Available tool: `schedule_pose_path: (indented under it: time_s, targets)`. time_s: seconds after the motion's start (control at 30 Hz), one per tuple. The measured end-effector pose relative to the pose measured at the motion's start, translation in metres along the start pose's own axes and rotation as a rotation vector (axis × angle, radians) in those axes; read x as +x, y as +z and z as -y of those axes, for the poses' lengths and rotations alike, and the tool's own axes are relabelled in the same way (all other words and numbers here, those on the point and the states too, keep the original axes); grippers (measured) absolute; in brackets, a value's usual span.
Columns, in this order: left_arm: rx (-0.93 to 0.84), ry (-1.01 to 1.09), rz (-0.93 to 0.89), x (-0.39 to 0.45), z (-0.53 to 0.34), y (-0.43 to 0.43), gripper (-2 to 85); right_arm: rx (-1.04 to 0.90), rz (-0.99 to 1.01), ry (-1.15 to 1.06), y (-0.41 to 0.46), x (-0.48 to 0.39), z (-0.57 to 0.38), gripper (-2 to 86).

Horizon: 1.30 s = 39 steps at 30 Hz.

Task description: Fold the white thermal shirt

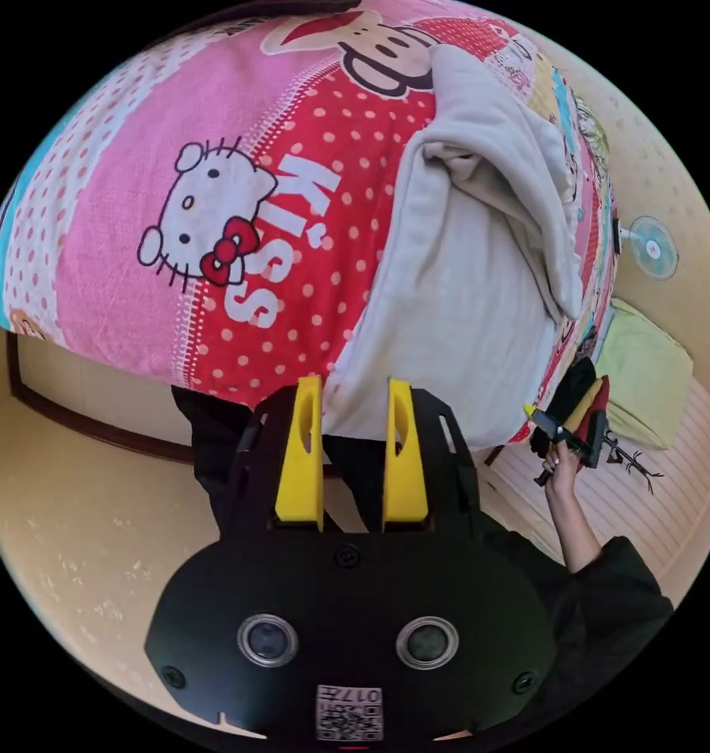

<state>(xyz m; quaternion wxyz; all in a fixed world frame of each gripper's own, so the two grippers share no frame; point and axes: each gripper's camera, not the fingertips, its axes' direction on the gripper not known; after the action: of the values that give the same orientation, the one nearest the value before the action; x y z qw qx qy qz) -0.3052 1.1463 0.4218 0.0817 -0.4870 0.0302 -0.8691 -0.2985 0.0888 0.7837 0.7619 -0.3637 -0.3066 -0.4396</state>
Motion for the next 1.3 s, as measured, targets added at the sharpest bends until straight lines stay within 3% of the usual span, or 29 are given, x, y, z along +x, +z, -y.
schedule_pose_path:
  time_s: [0.07,0.13,0.23,0.4,0.5,0.57,0.7,1.1,1.3]
  targets:
    - [-0.12,0.018,-0.137,-0.001,0.006,0.01,4.1,-0.041,0.193,-0.004,0.005,0.003,-0.015,4.8]
    - [-0.13,0.044,-0.18,0.002,0.007,0.0,3.6,-0.001,0.215,0.061,-0.005,0.004,-0.027,4.2]
    - [-0.073,0.175,-0.169,0.023,0.005,-0.044,3.4,0.055,0.18,0.076,-0.038,-0.009,-0.033,3.9]
    - [0.082,0.186,-0.216,0.045,0.033,-0.099,4.2,0.226,0.267,-0.01,-0.089,-0.029,-0.015,4.7]
    - [0.128,0.148,-0.213,0.041,0.06,-0.105,11.0,0.241,0.25,0.012,-0.097,-0.027,-0.003,7.0]
    - [0.11,0.105,-0.252,0.029,0.069,-0.1,15.2,0.23,0.22,0.001,-0.099,-0.027,-0.005,9.7]
    - [0.105,0.116,-0.247,0.01,0.055,-0.081,13.6,0.147,0.154,-0.018,-0.079,-0.016,-0.03,12.8]
    - [-0.032,-0.082,-0.131,-0.053,0.021,0.03,15.6,-0.007,0.131,0.091,-0.025,0.04,-0.076,11.9]
    - [0.012,-0.103,-0.26,-0.058,0.033,0.04,8.0,-0.064,0.134,0.052,-0.032,0.043,-0.076,10.5]
